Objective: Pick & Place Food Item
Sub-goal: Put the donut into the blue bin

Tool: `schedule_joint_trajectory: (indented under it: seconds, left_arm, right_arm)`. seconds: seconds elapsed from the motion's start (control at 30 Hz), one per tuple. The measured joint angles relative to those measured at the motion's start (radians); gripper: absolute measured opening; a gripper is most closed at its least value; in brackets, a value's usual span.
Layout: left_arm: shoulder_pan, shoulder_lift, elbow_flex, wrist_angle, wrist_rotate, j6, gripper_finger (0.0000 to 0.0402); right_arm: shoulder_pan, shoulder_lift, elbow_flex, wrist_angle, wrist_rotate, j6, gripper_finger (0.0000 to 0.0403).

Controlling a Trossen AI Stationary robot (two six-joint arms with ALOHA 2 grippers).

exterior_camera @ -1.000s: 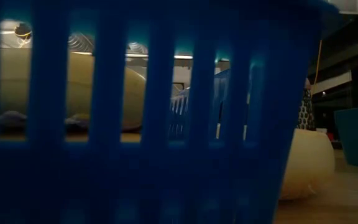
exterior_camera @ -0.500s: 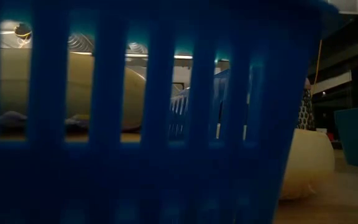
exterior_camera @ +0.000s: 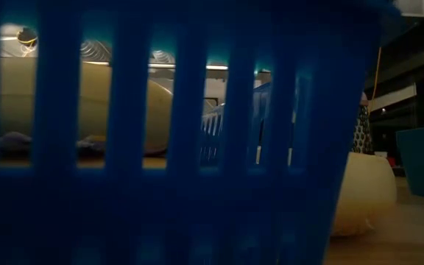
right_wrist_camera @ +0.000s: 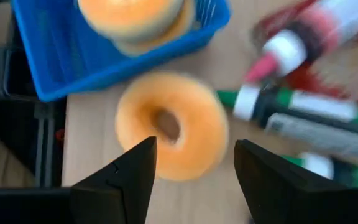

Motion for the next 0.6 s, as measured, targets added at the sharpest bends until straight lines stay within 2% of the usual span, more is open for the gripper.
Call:
schedule_joint_trajectory:
  seconds: [0.33, 0.6]
  left_arm:
    - [0.0, -0.005, -0.007, 0.027, -0.005, 0.007, 0.019]
    - [0.0, -0.004, -0.008, 0.024, -0.004, -0.001, 0.019]
  right_arm:
    - [-0.046, 0.0, -0.193, 0.238, -0.015, 0.052, 0.0212]
    - [-0.052, 0.0, -0.25, 0.367, -0.09, 0.102, 0.0212]
